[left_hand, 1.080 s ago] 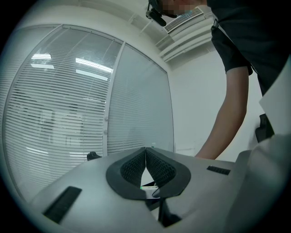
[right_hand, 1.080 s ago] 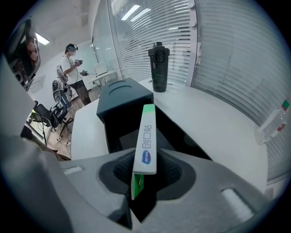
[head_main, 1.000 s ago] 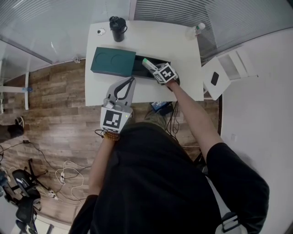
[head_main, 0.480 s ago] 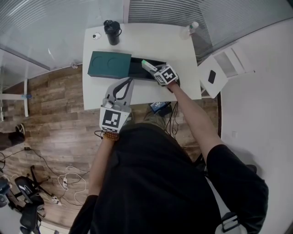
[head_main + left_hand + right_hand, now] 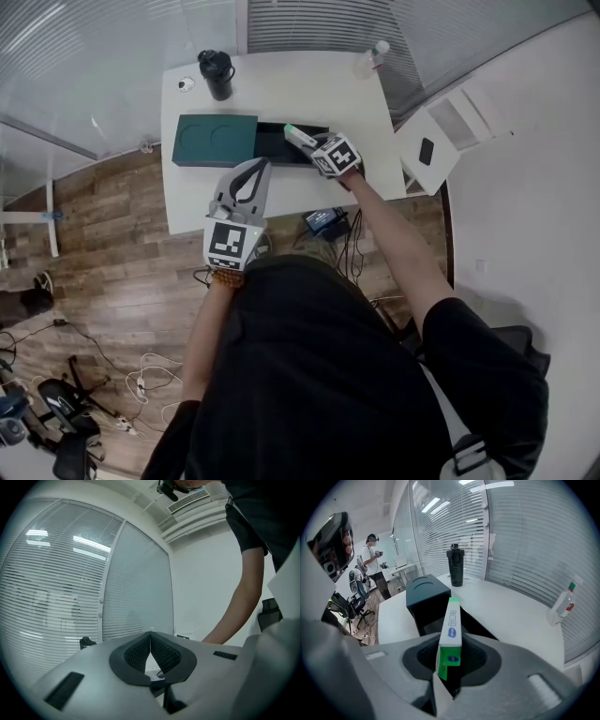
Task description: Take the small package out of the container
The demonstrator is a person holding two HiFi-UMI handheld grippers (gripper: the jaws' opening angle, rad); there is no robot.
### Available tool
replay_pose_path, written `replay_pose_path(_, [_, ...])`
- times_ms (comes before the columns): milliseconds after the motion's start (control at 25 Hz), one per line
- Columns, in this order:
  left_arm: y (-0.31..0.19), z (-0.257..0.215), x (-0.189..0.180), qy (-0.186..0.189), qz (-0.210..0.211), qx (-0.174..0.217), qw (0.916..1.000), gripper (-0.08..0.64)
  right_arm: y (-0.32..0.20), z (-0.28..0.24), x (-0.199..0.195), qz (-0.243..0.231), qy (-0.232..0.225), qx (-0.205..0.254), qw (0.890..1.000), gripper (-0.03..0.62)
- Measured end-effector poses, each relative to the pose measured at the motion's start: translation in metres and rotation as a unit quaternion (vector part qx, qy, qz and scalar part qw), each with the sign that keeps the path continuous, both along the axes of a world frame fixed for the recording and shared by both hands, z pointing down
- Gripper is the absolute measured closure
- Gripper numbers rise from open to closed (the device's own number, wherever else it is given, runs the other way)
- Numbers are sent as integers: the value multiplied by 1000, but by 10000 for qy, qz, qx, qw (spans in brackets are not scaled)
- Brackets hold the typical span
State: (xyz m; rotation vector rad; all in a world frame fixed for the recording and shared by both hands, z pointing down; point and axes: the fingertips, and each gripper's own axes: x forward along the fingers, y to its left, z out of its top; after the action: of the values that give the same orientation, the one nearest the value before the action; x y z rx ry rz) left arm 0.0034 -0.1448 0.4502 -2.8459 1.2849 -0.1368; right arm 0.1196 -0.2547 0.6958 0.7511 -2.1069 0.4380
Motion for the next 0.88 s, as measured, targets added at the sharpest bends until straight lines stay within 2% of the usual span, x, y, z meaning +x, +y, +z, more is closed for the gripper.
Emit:
replay_pose_path(160, [2,0,4,-6,70,-12,10000,561,1,-10,1,-20,-118,116,9999,502])
replay_pose_path(880, [4,4,9,-61,252,-43,9997,561,16,-37,4,547,-694,483,9949,502])
